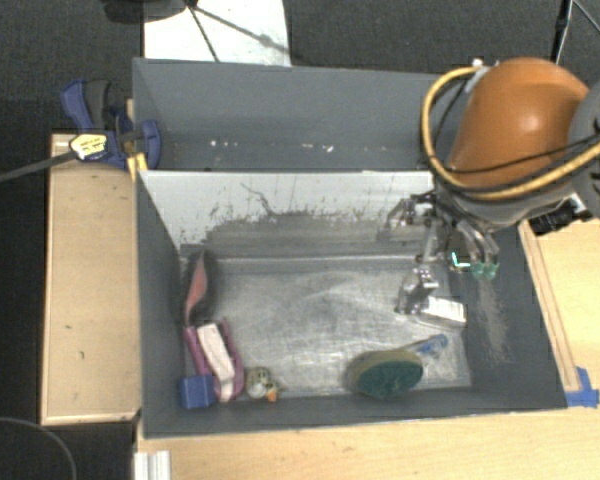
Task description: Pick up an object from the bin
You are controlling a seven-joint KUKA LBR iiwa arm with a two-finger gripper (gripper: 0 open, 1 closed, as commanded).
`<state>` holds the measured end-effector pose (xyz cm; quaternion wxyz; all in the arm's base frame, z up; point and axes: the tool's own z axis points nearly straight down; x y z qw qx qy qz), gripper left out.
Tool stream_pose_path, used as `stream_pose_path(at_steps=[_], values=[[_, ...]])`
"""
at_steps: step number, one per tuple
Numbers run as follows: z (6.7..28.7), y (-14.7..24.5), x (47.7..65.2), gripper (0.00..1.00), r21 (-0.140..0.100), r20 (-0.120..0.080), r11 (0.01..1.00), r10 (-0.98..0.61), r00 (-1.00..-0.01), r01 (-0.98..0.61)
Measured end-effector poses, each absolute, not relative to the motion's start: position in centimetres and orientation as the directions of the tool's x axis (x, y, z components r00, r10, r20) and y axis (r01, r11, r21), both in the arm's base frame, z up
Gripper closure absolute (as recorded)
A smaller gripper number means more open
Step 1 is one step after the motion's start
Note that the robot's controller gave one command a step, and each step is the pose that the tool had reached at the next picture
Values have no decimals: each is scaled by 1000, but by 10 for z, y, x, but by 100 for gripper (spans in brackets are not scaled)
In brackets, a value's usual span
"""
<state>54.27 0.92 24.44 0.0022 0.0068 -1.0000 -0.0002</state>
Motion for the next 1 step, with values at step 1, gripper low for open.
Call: stream_pose_path(at_steps=[1], values=[[167,29,529,0,3,3,882,-471,-882,-471]])
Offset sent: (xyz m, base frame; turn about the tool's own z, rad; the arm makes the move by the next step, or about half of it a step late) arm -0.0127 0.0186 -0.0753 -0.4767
